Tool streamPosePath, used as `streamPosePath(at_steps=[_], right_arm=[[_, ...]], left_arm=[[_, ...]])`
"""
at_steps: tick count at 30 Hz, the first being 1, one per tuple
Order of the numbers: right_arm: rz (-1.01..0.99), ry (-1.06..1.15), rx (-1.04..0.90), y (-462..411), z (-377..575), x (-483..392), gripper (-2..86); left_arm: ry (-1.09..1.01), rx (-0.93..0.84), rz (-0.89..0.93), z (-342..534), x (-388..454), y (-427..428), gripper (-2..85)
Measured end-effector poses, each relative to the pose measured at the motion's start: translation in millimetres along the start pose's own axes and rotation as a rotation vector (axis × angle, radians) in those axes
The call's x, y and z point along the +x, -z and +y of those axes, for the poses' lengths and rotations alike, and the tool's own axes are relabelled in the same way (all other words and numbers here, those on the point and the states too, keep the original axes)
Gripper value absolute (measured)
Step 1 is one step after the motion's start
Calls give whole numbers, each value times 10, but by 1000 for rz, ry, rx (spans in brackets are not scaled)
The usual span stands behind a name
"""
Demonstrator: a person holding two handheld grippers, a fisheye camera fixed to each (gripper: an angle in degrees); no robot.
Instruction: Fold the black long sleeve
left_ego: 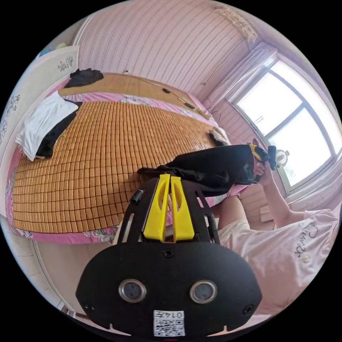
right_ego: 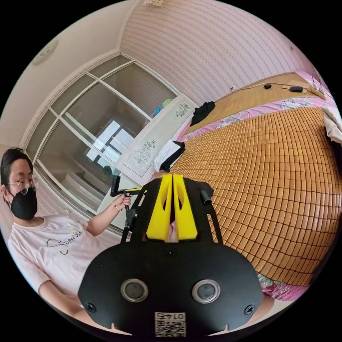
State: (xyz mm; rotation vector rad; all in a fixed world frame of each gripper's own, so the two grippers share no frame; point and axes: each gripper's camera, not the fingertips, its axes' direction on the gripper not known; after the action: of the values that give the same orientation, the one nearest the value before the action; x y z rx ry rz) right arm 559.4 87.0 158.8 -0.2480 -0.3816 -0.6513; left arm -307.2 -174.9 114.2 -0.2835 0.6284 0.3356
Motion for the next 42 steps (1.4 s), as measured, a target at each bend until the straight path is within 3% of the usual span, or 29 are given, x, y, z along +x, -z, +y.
streamPosePath(at_steps=[7,11,18,22,29,33,35,38,42], right_arm=[[-94,192,365,1453,-598,-631,-4],[-86,268,465,2122,-740,-1026,-5],[-14,434,490,2843,-627,-1859,-5],[-92,570,581,3383,-466,-2349,-5],[-2,896,656,3980,-629,-3672,-5],[241,867,763,4059,-1007,-4025,-5],[242,844,661,3885,-1304,-3867,-5],[221,761,352,2951,-1616,-3166,-4],[101,505,-178,664,-1250,-1450,-3]], left_arm=[[-141,485,102,-461,787,1916,-10],[-172,710,155,-375,1156,2859,-10],[-265,801,89,76,1750,3540,-10],[-347,915,155,344,2006,4196,-10],[-540,1161,147,529,2669,5433,-10],[-476,1218,100,363,2611,5627,-10],[-459,1146,154,192,2461,5407,-10],[-435,1010,137,168,2264,4749,-10],[-287,832,128,190,1774,3903,-10]])
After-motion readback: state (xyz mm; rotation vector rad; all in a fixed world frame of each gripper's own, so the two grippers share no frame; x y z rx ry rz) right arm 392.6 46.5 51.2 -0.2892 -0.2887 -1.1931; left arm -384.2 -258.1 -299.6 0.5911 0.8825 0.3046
